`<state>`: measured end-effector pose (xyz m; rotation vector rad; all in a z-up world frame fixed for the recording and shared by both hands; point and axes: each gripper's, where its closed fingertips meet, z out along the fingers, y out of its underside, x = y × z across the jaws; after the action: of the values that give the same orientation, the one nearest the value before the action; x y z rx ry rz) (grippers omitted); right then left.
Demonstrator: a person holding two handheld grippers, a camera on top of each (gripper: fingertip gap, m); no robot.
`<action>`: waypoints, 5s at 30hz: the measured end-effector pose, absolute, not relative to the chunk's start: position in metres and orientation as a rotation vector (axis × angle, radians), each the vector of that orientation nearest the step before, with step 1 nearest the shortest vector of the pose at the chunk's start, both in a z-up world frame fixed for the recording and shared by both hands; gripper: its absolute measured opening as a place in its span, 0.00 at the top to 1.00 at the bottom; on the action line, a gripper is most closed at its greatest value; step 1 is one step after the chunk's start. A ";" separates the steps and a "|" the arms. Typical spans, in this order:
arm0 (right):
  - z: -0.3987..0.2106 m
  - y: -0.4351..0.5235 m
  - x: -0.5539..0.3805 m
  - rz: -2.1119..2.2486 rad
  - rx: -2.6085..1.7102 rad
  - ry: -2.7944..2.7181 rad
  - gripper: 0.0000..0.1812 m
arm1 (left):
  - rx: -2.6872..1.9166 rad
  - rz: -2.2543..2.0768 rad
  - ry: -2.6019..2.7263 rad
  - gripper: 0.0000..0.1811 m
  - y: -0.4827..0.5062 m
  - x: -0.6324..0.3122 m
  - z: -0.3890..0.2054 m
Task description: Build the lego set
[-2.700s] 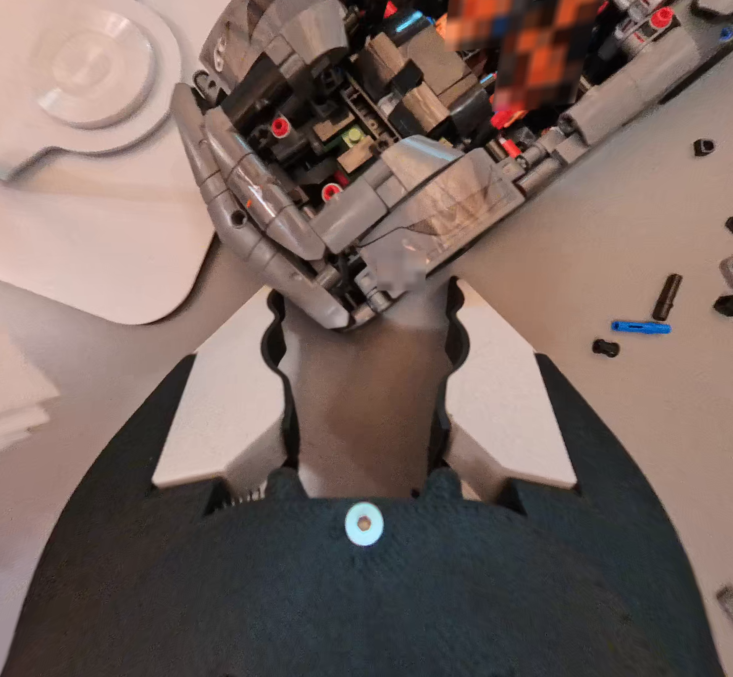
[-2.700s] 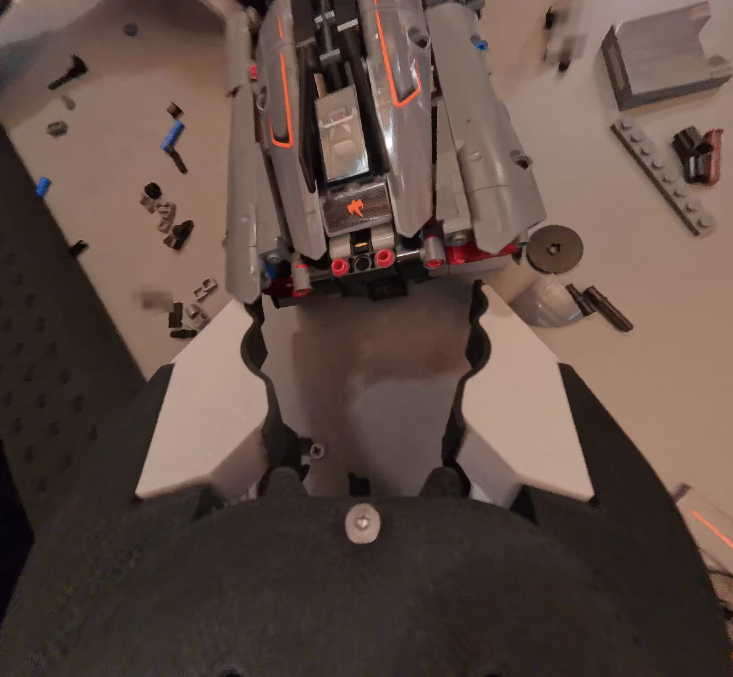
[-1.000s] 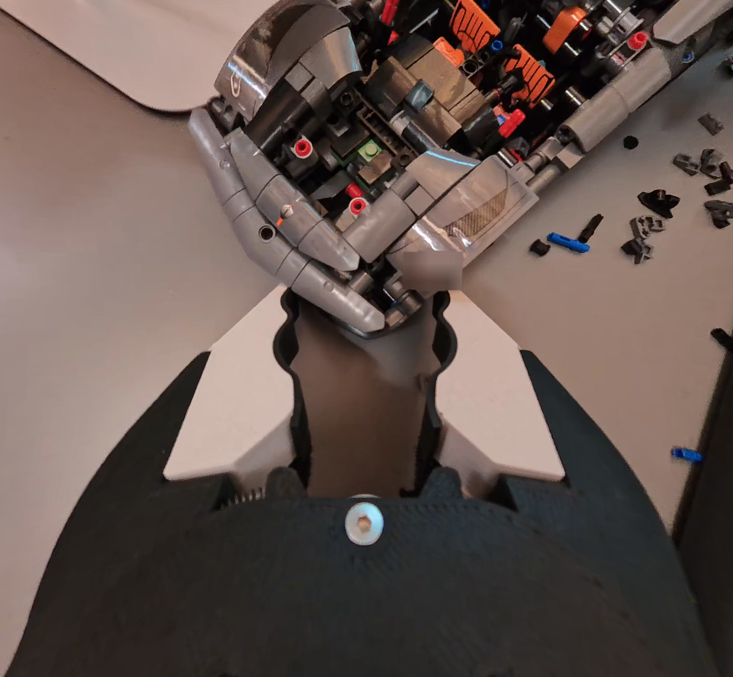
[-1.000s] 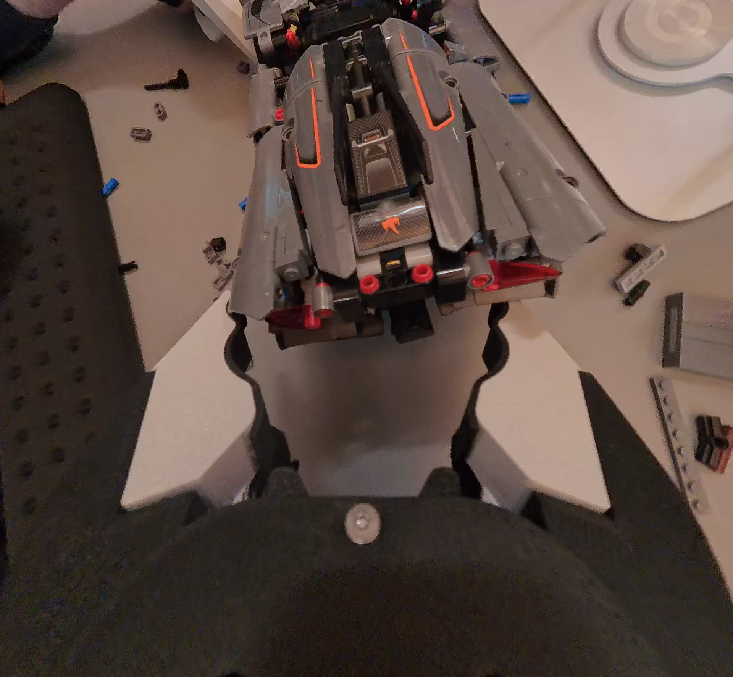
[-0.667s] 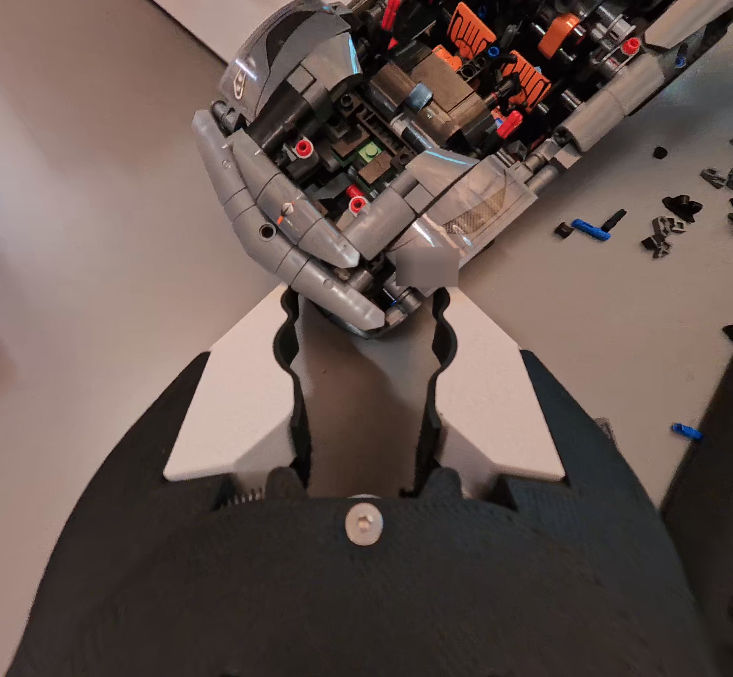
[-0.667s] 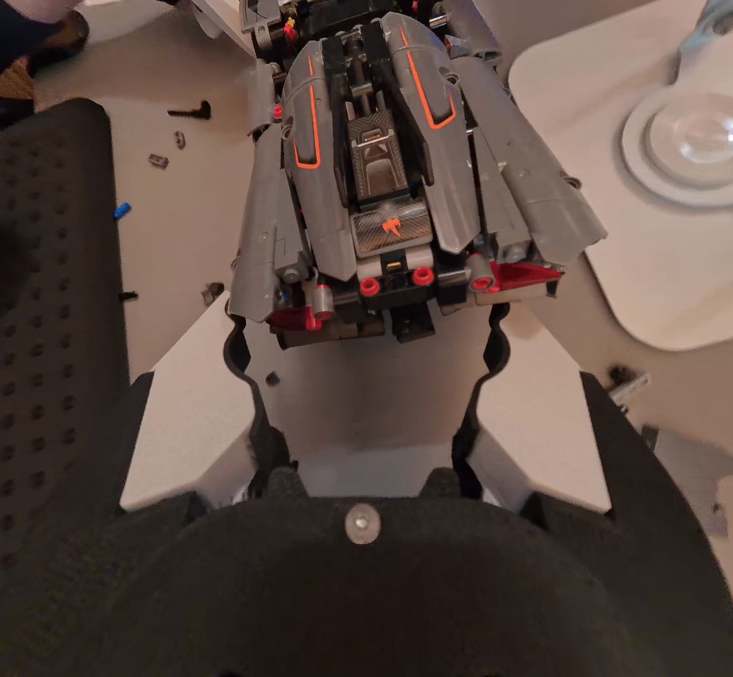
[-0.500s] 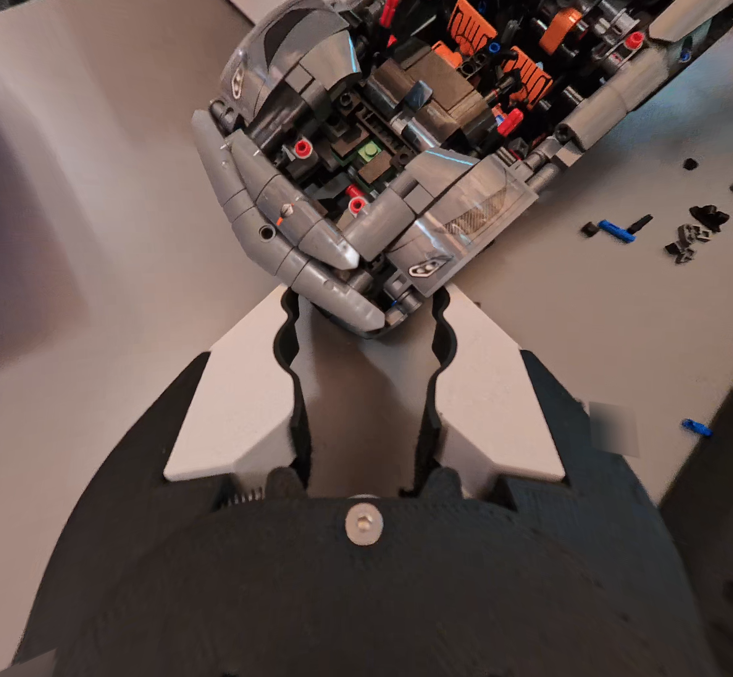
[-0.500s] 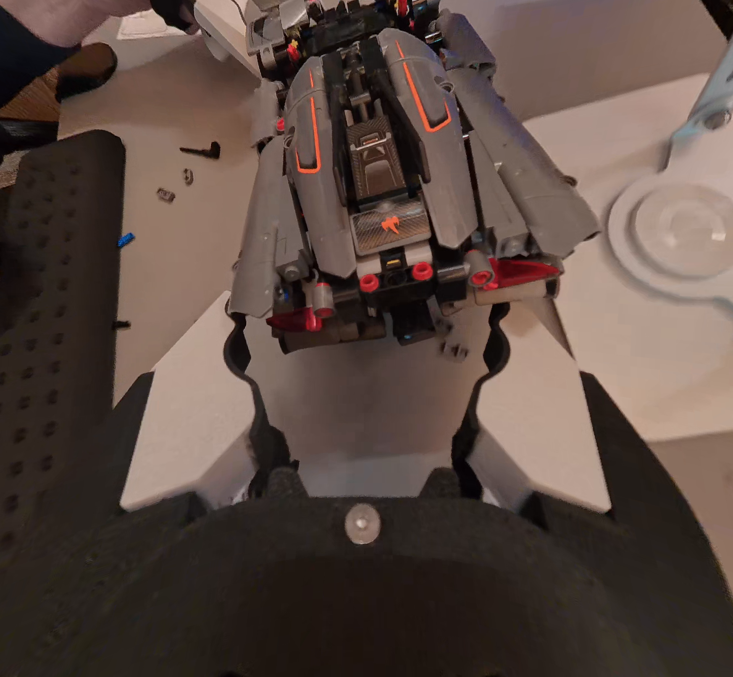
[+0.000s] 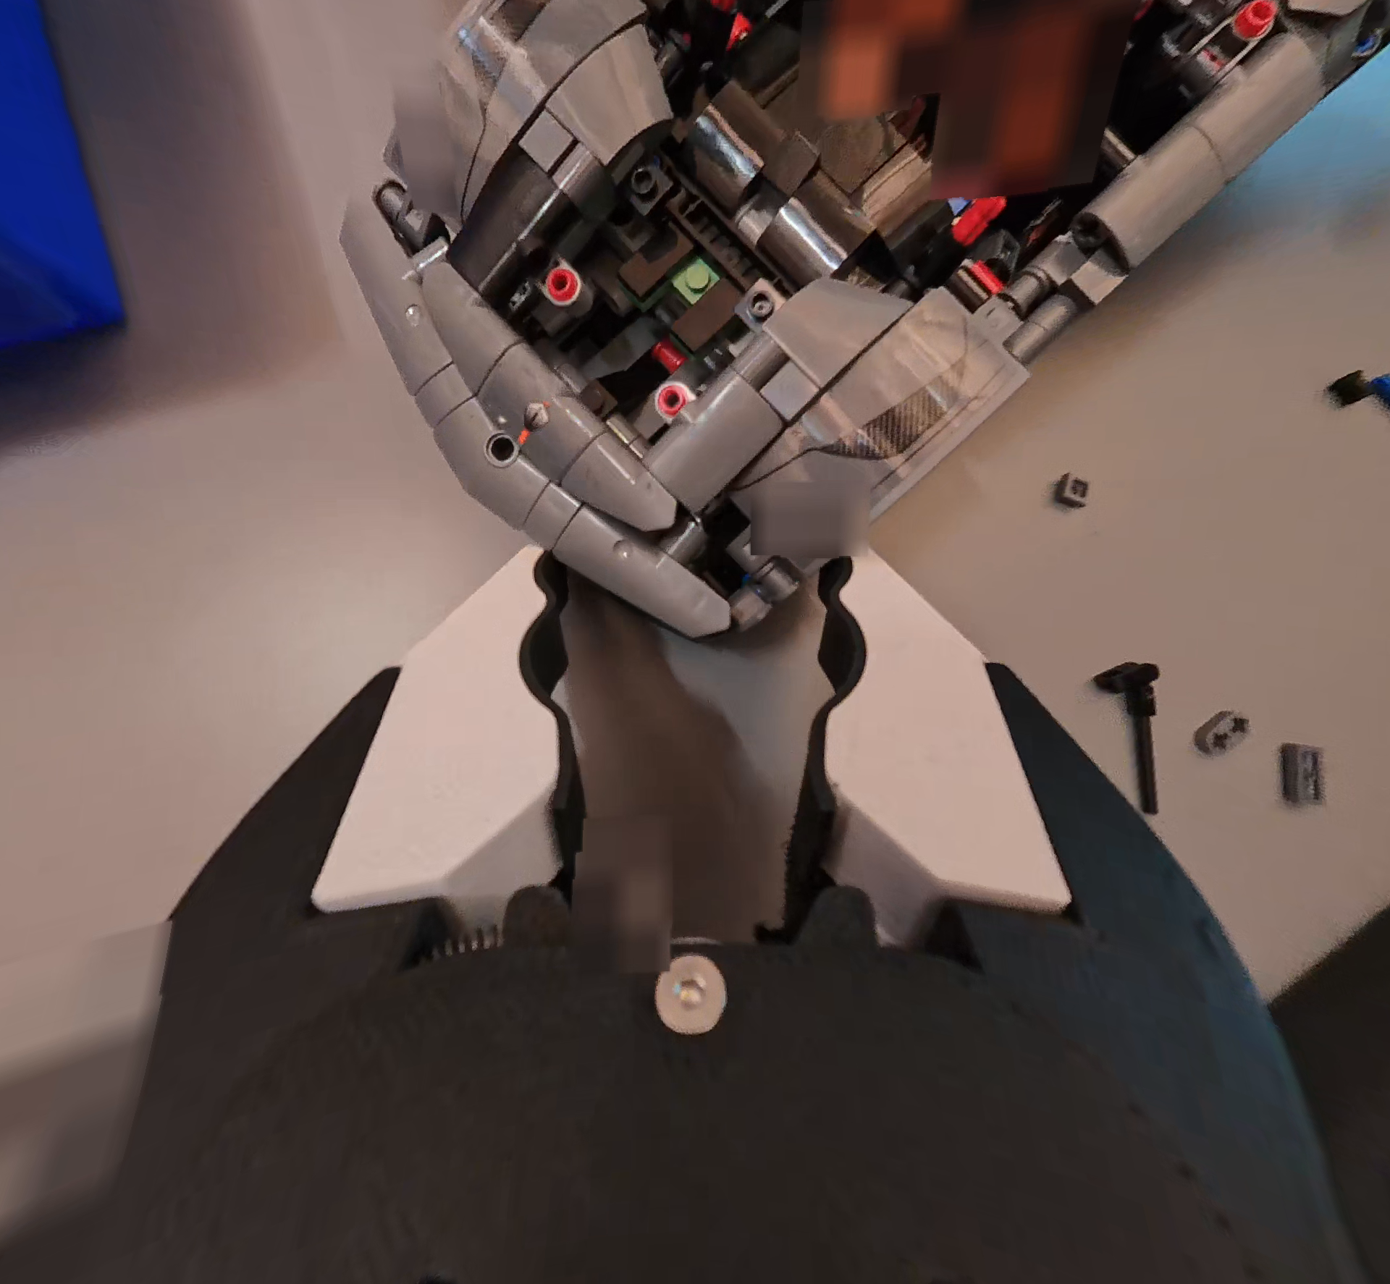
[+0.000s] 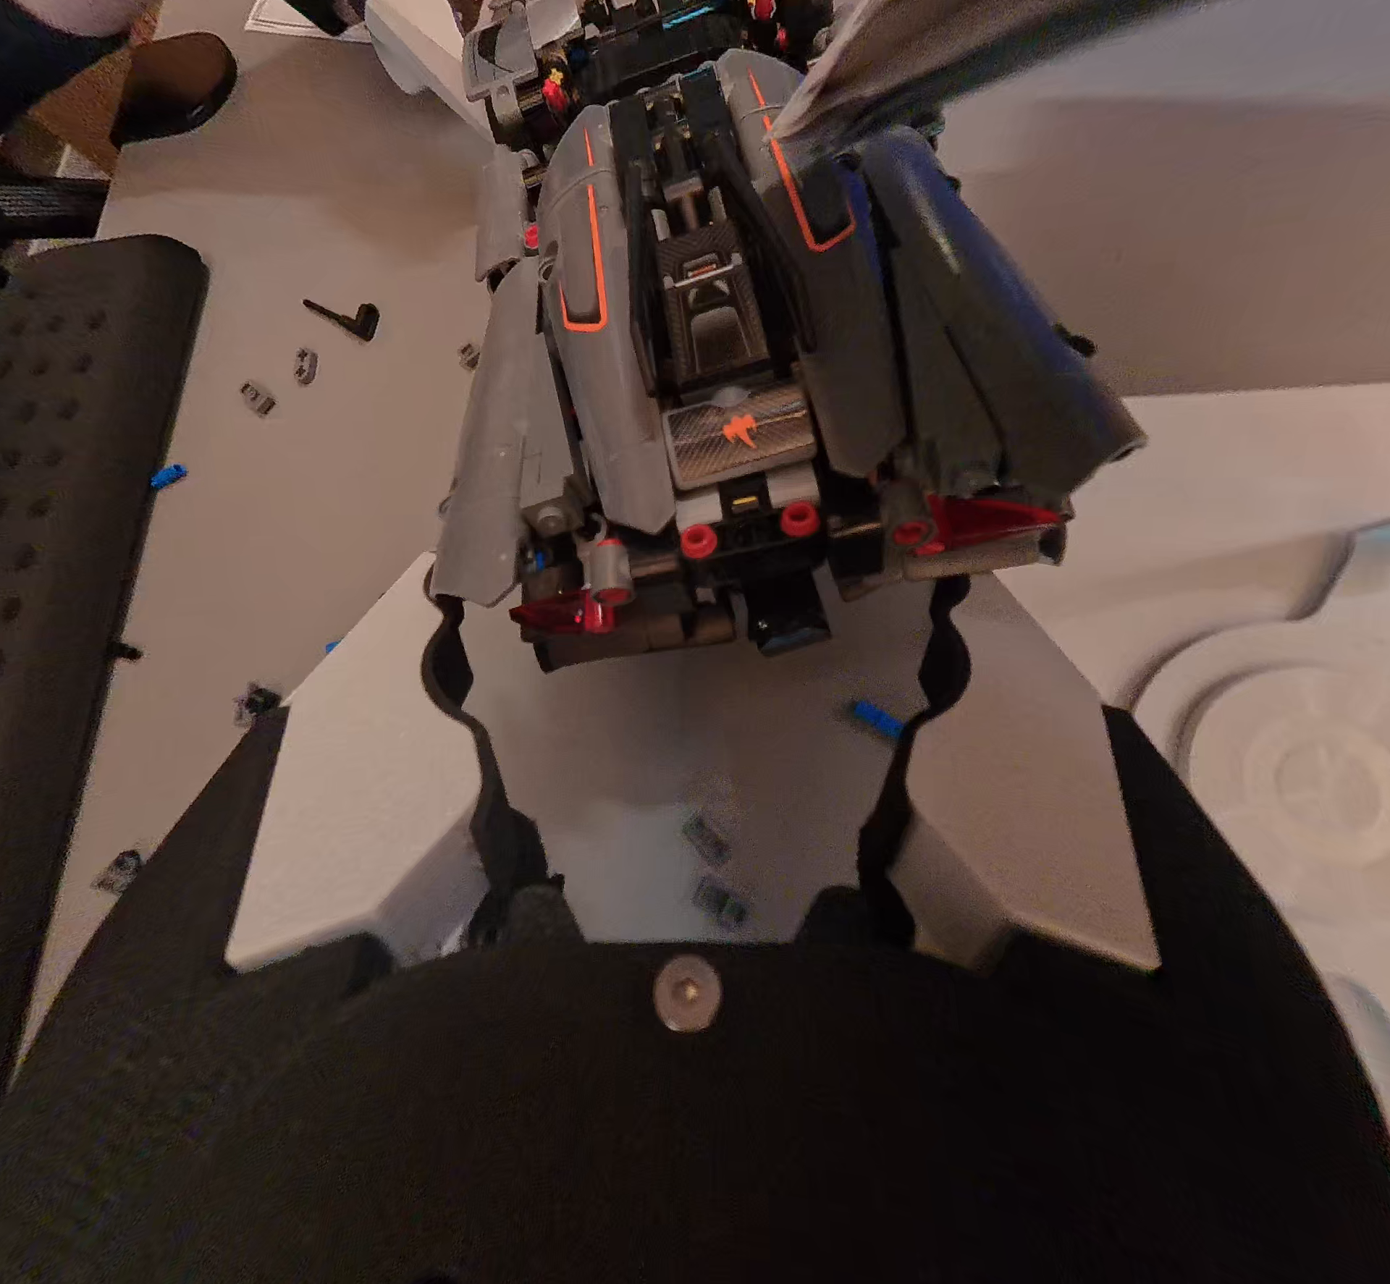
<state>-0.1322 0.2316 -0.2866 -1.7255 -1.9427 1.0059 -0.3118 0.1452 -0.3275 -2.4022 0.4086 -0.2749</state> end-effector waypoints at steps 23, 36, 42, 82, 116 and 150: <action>-0.329 0.238 -0.152 0.886 -1.647 -2.185 0.33 | -2.474 -0.125 0.304 0.64 0.127 -0.334 -0.333; -0.334 0.223 -0.161 0.849 -1.568 -2.253 0.33 | -2.495 -0.088 0.235 0.65 0.096 -0.333 -0.333; -0.333 0.216 -0.175 0.860 -1.528 -2.280 0.33 | -2.518 -0.054 0.186 0.65 0.083 -0.341 -0.334; -0.311 0.132 -0.065 0.756 -1.614 -2.284 0.73 | -2.372 -0.233 0.261 0.73 0.080 -0.303 -0.328; -0.334 0.095 -0.152 0.743 -1.565 -2.295 0.99 | -2.219 -0.380 0.270 0.77 0.075 -0.294 -0.309; -0.314 0.046 0.013 0.891 -1.575 -2.261 0.87 | -2.168 -0.228 0.568 0.74 0.066 -0.270 -0.275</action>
<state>0.0135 0.0459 -0.3140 -1.5745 -2.2610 0.8912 -0.2703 0.0663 -0.2755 -2.1685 0.5676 -0.2282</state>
